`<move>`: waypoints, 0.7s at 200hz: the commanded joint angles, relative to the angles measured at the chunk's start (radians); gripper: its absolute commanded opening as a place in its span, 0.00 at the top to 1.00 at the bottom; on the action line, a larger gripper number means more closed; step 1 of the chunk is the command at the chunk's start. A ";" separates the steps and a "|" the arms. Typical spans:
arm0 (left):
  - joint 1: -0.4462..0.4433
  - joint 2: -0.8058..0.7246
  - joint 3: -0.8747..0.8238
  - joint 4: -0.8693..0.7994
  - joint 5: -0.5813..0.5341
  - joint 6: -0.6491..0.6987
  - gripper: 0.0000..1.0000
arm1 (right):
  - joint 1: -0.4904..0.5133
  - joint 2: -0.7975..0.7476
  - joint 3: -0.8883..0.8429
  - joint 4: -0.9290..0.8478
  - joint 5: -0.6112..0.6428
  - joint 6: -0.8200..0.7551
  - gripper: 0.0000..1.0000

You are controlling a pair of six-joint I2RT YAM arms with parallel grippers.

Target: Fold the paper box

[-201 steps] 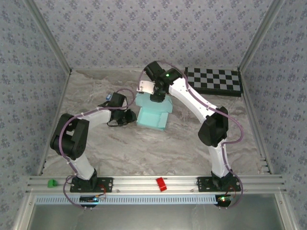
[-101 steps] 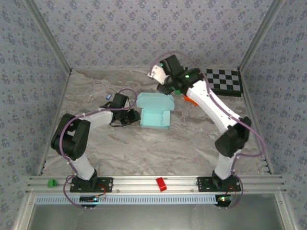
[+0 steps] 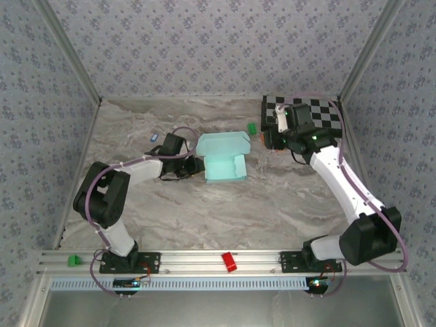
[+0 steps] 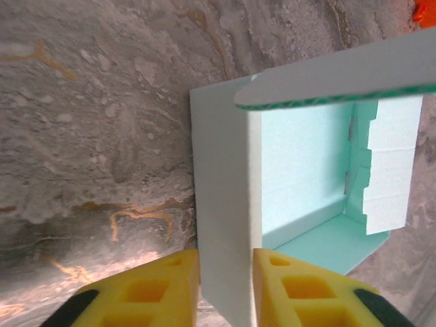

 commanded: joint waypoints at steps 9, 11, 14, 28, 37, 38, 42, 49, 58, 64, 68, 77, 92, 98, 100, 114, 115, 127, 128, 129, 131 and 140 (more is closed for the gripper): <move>0.000 -0.112 0.039 -0.131 -0.149 0.095 0.65 | -0.025 -0.046 -0.134 0.081 -0.081 0.126 0.47; 0.000 -0.119 0.041 -0.140 -0.162 0.104 0.65 | -0.024 -0.047 -0.142 0.087 -0.080 0.131 0.47; 0.000 -0.127 0.044 -0.152 -0.179 0.116 0.64 | -0.025 -0.049 -0.155 0.094 -0.081 0.140 0.47; 0.002 -0.165 0.066 -0.216 -0.269 0.179 0.57 | -0.025 -0.058 -0.217 0.142 -0.097 0.192 0.47; 0.002 -0.186 0.079 -0.243 -0.318 0.227 0.51 | -0.025 -0.066 -0.263 0.193 -0.119 0.224 0.47; 0.002 -0.188 0.080 -0.245 -0.320 0.233 0.51 | -0.025 -0.066 -0.267 0.198 -0.122 0.225 0.47; 0.004 -0.195 0.084 -0.253 -0.338 0.256 0.50 | -0.024 -0.070 -0.287 0.221 -0.133 0.237 0.47; 0.008 -0.205 0.091 -0.259 -0.353 0.297 0.47 | -0.021 -0.074 -0.319 0.264 -0.141 0.261 0.46; 0.016 -0.221 0.096 -0.254 -0.362 0.355 0.45 | -0.014 -0.074 -0.358 0.316 -0.151 0.287 0.46; 0.021 -0.228 0.095 -0.240 -0.362 0.394 0.43 | -0.007 -0.070 -0.375 0.343 -0.160 0.296 0.46; 0.024 -0.236 0.094 -0.230 -0.356 0.422 0.43 | -0.002 -0.066 -0.385 0.358 -0.161 0.303 0.46; 0.034 -0.247 0.091 -0.205 -0.346 0.485 0.43 | 0.014 -0.054 -0.399 0.385 -0.159 0.311 0.46; 0.060 -0.265 0.064 -0.123 -0.261 0.588 0.42 | 0.040 -0.031 -0.413 0.422 -0.159 0.318 0.46; 0.076 -0.271 0.042 -0.066 -0.214 0.618 0.42 | 0.052 -0.017 -0.417 0.440 -0.160 0.322 0.46; 0.081 -0.273 0.035 -0.054 -0.191 0.630 0.42 | 0.055 -0.013 -0.417 0.446 -0.161 0.322 0.46; 0.126 -0.278 -0.004 0.056 0.001 0.708 0.42 | 0.078 0.019 -0.418 0.473 -0.149 0.333 0.46; 0.129 -0.277 -0.006 0.062 0.012 0.711 0.42 | 0.080 0.022 -0.418 0.473 -0.147 0.334 0.46; 0.152 -0.269 -0.009 0.109 0.099 0.742 0.42 | 0.094 0.049 -0.415 0.492 -0.132 0.345 0.46; 0.154 -0.268 -0.009 0.111 0.103 0.745 0.42 | 0.095 0.049 -0.416 0.493 -0.130 0.346 0.46; 0.155 -0.267 -0.007 0.114 0.108 0.746 0.42 | 0.096 0.051 -0.415 0.495 -0.129 0.347 0.46; 0.157 -0.265 -0.006 0.118 0.118 0.752 0.42 | 0.100 0.056 -0.416 0.501 -0.127 0.349 0.46; 0.165 -0.248 0.007 0.126 0.163 0.782 0.41 | 0.111 0.073 -0.418 0.522 -0.122 0.354 0.46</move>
